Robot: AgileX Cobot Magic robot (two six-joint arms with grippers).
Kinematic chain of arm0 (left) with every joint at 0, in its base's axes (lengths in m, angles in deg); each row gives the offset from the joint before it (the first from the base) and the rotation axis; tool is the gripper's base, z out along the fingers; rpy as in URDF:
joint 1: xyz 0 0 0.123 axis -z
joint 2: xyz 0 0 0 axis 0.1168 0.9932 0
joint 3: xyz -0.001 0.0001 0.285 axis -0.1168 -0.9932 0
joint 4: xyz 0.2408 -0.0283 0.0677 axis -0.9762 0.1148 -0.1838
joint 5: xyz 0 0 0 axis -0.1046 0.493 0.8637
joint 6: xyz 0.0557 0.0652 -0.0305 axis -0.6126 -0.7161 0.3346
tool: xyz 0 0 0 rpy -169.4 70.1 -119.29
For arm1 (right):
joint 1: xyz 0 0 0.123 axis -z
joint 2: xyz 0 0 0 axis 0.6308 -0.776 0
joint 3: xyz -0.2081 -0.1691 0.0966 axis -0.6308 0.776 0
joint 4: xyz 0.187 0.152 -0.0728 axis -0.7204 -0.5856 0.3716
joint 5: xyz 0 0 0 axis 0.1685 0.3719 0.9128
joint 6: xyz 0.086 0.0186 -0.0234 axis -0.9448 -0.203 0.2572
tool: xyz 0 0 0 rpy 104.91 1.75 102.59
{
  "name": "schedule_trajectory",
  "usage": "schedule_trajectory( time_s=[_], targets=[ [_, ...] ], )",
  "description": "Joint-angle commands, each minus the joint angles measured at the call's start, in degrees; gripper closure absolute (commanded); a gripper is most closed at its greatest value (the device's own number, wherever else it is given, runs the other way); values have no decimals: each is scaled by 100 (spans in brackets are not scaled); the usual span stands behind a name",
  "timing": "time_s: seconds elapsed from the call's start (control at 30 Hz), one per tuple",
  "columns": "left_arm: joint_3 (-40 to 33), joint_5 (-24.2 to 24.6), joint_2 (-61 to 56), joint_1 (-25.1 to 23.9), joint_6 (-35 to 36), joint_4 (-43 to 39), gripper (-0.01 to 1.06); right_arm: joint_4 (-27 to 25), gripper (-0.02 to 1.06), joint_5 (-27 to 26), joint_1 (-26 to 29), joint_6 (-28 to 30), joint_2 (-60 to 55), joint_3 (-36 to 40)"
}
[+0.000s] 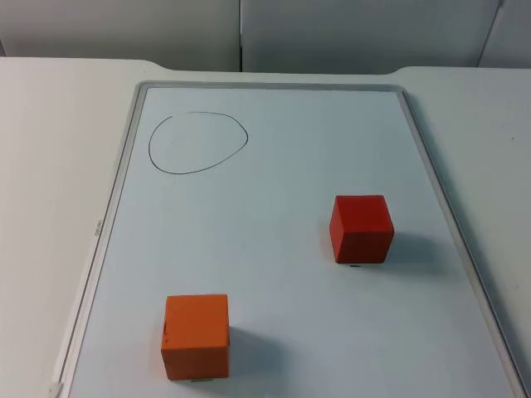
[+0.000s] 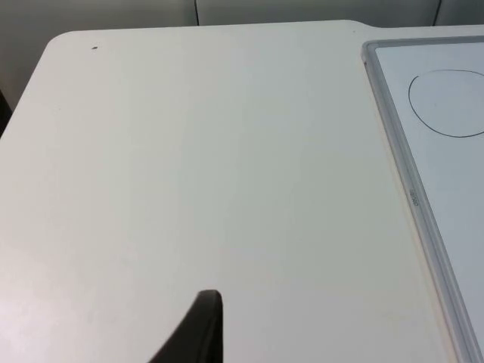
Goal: Pick up one cube with the left hand and another cube with the right hand. First place the cube in the right hand at the target position, then stack the cube in the left hand on top.
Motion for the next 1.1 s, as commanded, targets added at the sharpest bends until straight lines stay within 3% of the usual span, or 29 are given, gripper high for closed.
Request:
schedule_trajectory(
  time_s=[0.0, 0.1, 0.13, 0.27, 0.47, 0.73, 1.07],
  targets=[
    [-41, -48, -29, 0, 21, 1, 0, 394, 0, 66, -438, -462, -690, -236],
    [-41, -48, -29, 0, 21, 1, 0, 1138, 0, -70, -1192, -1374, -1693, -298],
    [-41, -48, -29, 0, 21, 1, 0, 1138, 0, -70, -1192, -1374, -1693, -298],
    [-41, -48, -29, 0, 21, 1, 0, 1423, 0, -340, -1909, -2291, -2752, -298],
    [-41, -48, -29, 0, 21, 1, 0, 1712, 0, -614, -2394, -3169, -3724, -298],
    [-41, -48, -29, 0, 21, 1, 0, 2288, 0, -862, -2617, -4103, -4543, -298],
    [-41, -48, -29, 0, 21, 1, 0, 2288, 3, -1693, -2617, -4452, -4970, -288]
  ],
)
